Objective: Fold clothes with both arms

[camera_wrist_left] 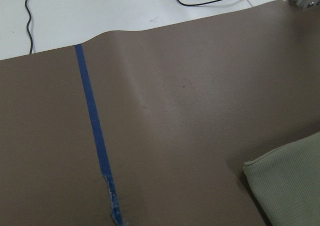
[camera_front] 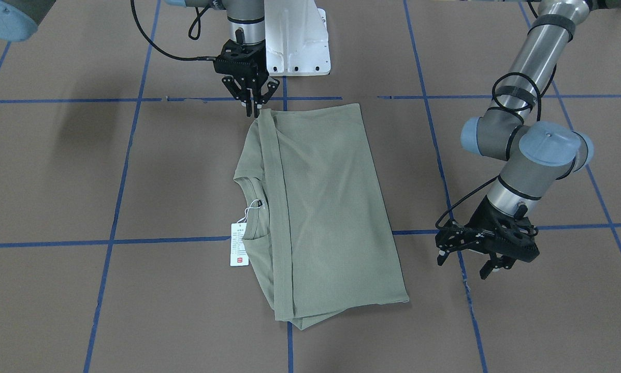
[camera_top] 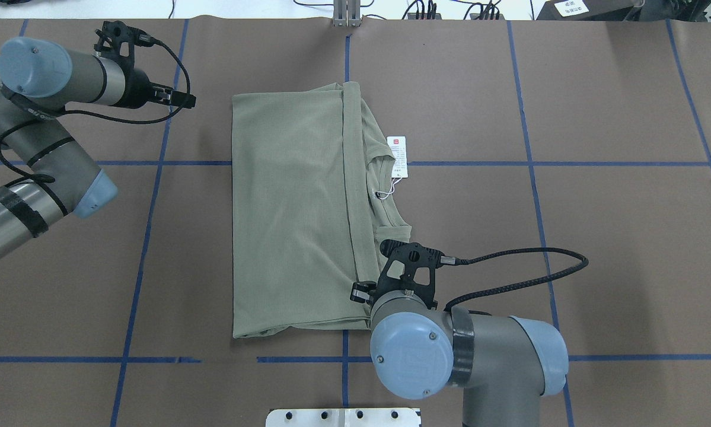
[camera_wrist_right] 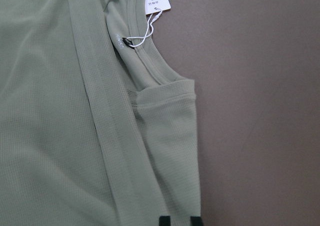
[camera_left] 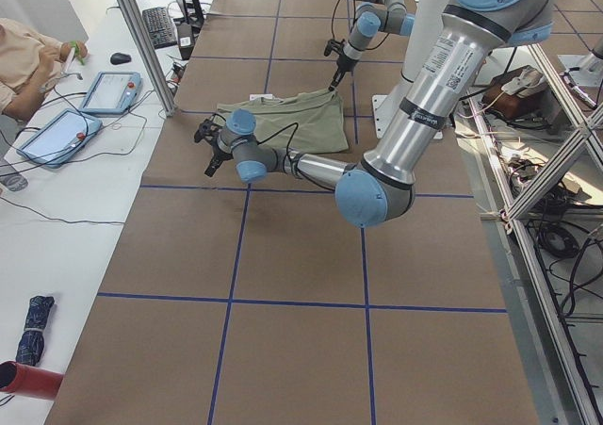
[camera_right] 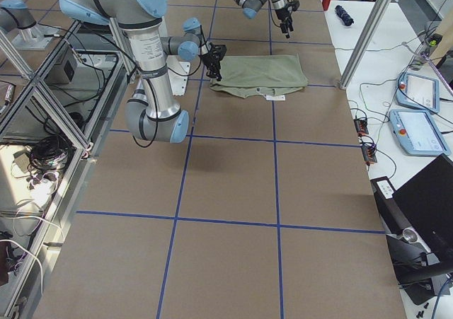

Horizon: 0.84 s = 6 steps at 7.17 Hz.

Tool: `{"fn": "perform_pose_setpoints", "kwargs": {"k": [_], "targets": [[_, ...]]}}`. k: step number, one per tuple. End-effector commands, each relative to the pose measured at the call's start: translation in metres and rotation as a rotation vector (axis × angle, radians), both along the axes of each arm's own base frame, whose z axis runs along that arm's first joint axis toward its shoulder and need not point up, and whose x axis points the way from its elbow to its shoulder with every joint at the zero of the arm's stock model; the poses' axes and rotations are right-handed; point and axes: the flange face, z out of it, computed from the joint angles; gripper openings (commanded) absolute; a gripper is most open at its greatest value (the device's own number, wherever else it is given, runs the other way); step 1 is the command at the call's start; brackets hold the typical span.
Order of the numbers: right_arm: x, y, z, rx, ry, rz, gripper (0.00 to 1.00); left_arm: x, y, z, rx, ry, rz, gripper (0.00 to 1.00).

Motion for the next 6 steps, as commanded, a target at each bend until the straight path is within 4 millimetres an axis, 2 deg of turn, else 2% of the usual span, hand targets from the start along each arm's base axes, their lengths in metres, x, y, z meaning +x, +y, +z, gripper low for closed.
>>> {"fn": "perform_pose_setpoints", "kwargs": {"k": [1,2,3,4,6], "targets": [[0.022,-0.049,-0.004,0.036,0.042,-0.11,1.0,0.0,0.002,-0.002,0.003,0.004,0.003,1.0],[0.005,-0.075,-0.017,0.065,0.077,-0.164,1.0,0.001,0.004,-0.005,-0.004,0.011,0.025,1.0],[-0.023,-0.095,-0.03,0.063,0.102,-0.202,1.0,-0.002,0.009,-0.01,-0.018,0.033,0.085,1.0],[-0.04,-0.099,-0.039,0.08,0.128,-0.276,1.0,-0.02,0.015,-0.002,-0.048,0.041,0.122,1.0],[-0.056,-0.095,-0.022,0.14,0.207,-0.423,0.98,-0.029,0.016,-0.008,-0.045,0.055,0.129,1.0]]}}
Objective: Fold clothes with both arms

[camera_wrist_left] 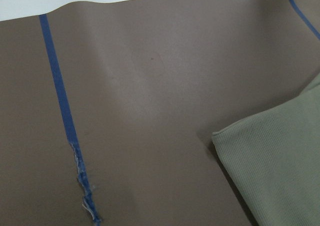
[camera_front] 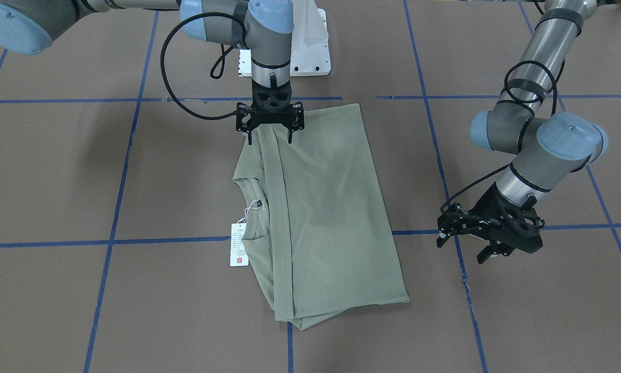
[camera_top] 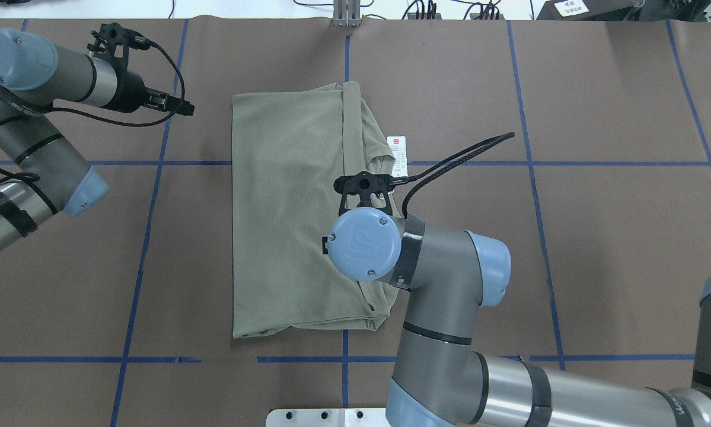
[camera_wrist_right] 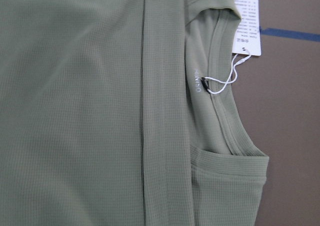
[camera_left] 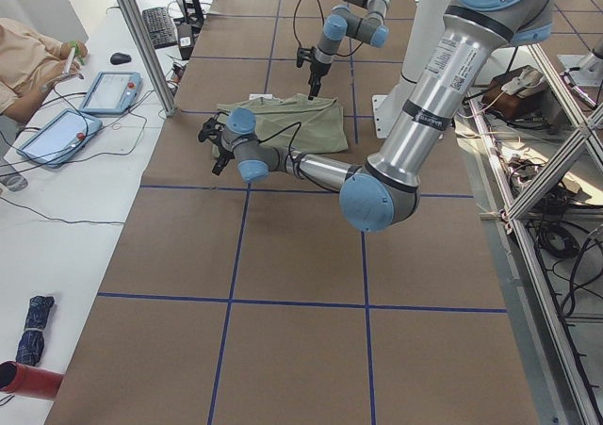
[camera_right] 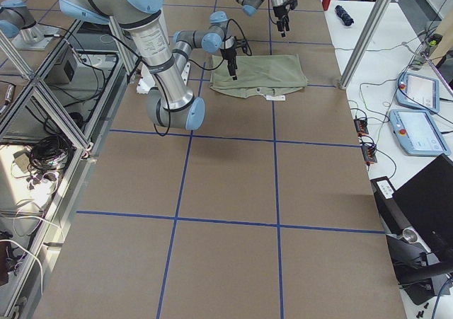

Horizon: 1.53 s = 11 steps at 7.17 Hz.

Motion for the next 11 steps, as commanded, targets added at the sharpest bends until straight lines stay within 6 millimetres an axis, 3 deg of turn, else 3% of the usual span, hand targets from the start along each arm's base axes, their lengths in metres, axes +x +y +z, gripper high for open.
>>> {"fn": "perform_pose_setpoints", "kwargs": {"k": [1,3,9,11], "targets": [[-0.019,0.01,0.015,0.079,0.085,-0.169,0.8,-0.006,0.001,0.0,-0.002,0.003,0.002,1.0],[-0.021,0.018,0.014,0.1,0.12,-0.226,0.66,-0.006,0.001,0.002,-0.004,0.002,0.0,1.0],[-0.036,0.045,0.022,0.085,0.129,-0.289,0.56,-0.007,0.002,0.003,-0.006,0.002,-0.002,1.0],[-0.037,0.048,0.028,0.08,0.14,-0.294,0.39,-0.007,0.005,0.011,-0.015,-0.004,0.002,1.0]]}}
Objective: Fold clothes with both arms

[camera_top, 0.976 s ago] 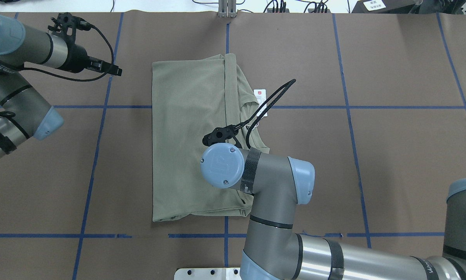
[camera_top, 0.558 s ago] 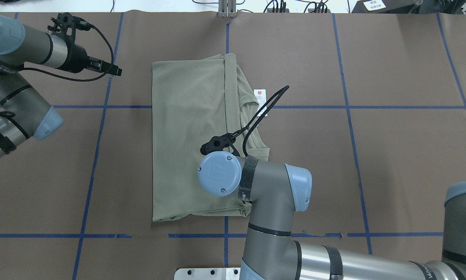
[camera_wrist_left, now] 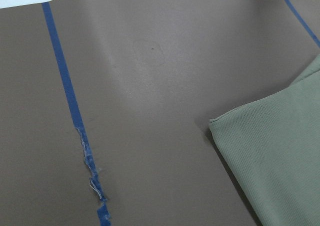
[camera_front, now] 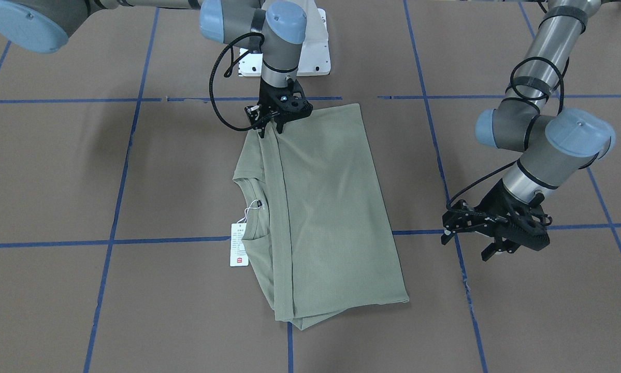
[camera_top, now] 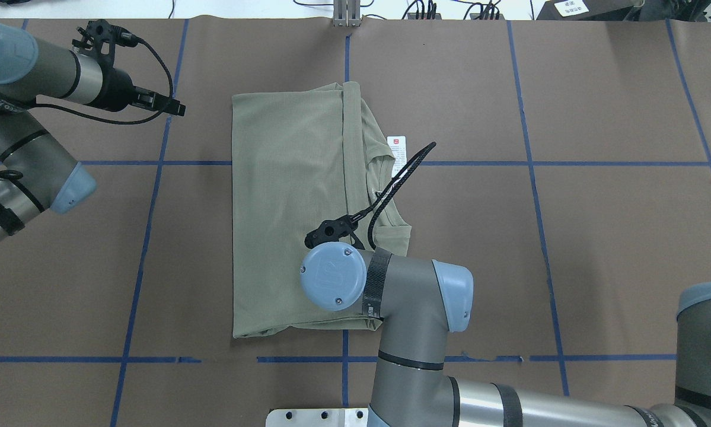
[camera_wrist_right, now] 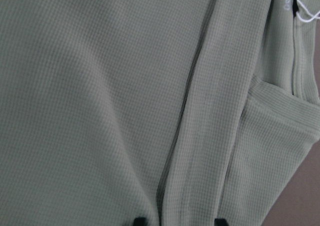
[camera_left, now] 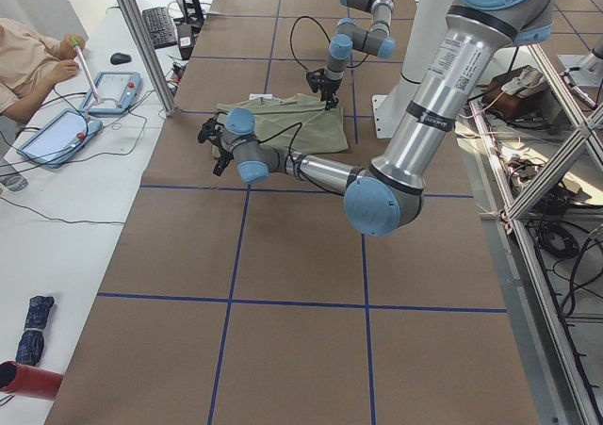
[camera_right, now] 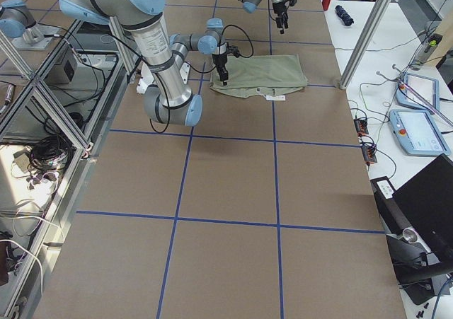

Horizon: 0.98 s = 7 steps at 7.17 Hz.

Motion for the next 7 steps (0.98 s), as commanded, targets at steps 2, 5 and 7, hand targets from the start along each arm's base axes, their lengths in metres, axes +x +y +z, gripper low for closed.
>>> {"fn": "perform_pose_setpoints", "kwargs": {"k": [2,5,7], "targets": [[0.0013,0.0021,-0.0024,-0.006,0.019,-0.003,0.23,-0.0001,0.0025,0.0064,-0.005,-0.007,-0.001,1.0],[0.004,0.0025,0.0024,-0.008,0.031,0.002,0.0,0.0001,0.002,0.0059,0.0,-0.011,-0.012,1.0],[0.0092,-0.0015,0.0028,-0.01,0.039,0.009,0.0,0.0,0.002,0.0057,0.001,-0.01,-0.012,1.0]]}}
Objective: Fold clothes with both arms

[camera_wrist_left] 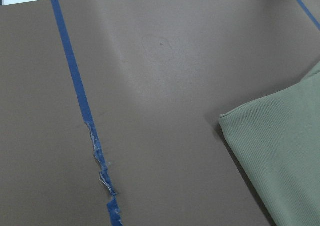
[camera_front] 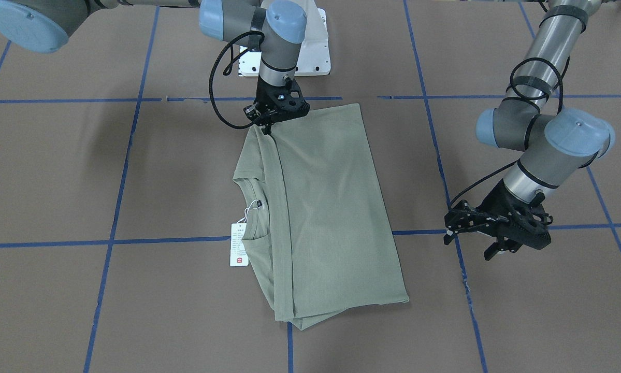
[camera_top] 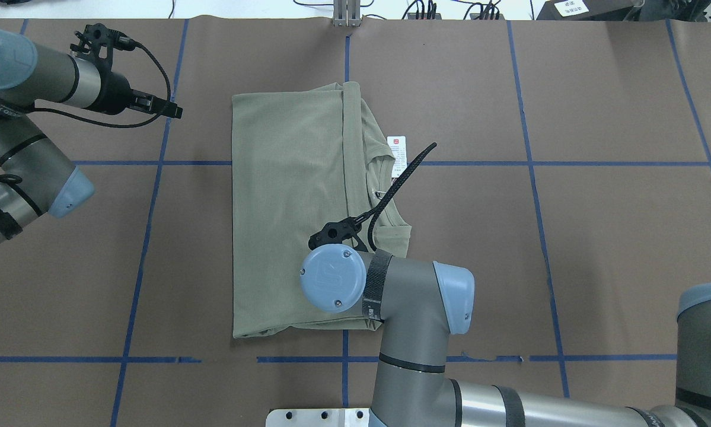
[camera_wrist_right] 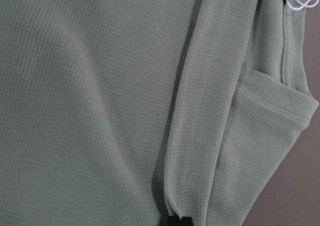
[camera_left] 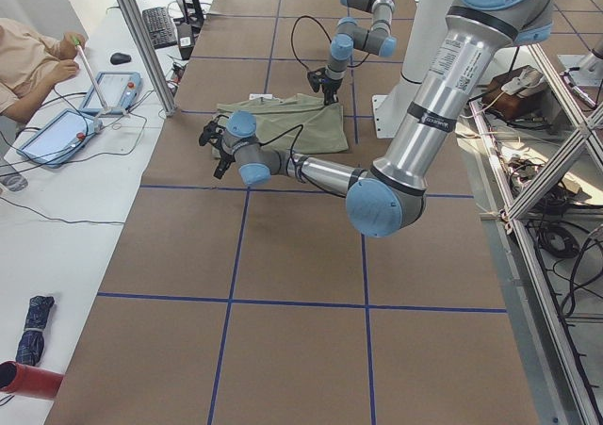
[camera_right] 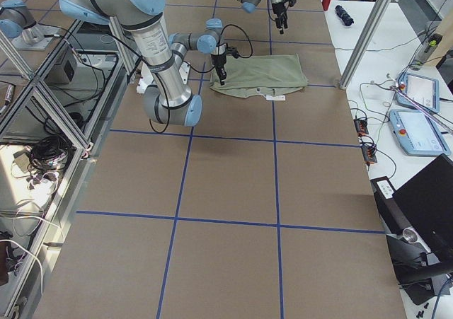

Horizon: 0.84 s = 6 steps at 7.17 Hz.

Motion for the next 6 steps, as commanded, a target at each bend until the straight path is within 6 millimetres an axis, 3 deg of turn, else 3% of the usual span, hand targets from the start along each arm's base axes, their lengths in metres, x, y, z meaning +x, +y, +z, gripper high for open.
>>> {"fn": "perform_pose_setpoints", "kwargs": {"k": [1,3,4,5,6], "targets": [[0.018,-0.002,0.002,-0.001,0.002,0.01,0.0,0.0,0.0,0.0,0.0,0.0,0.0,1.0],[0.053,0.008,0.039,-0.029,0.01,0.057,0.0,0.001,0.001,0.0,0.001,0.001,0.001,1.0],[0.057,0.015,0.045,-0.084,-0.005,0.144,0.0,0.001,0.001,0.0,0.001,0.001,0.001,1.0],[0.052,0.026,0.047,-0.136,-0.018,0.215,0.12,0.002,0.001,-0.001,0.002,0.002,0.003,1.0],[0.045,0.036,0.047,-0.136,-0.018,0.228,0.99,0.002,0.001,-0.001,0.002,0.002,0.003,1.0]]}}
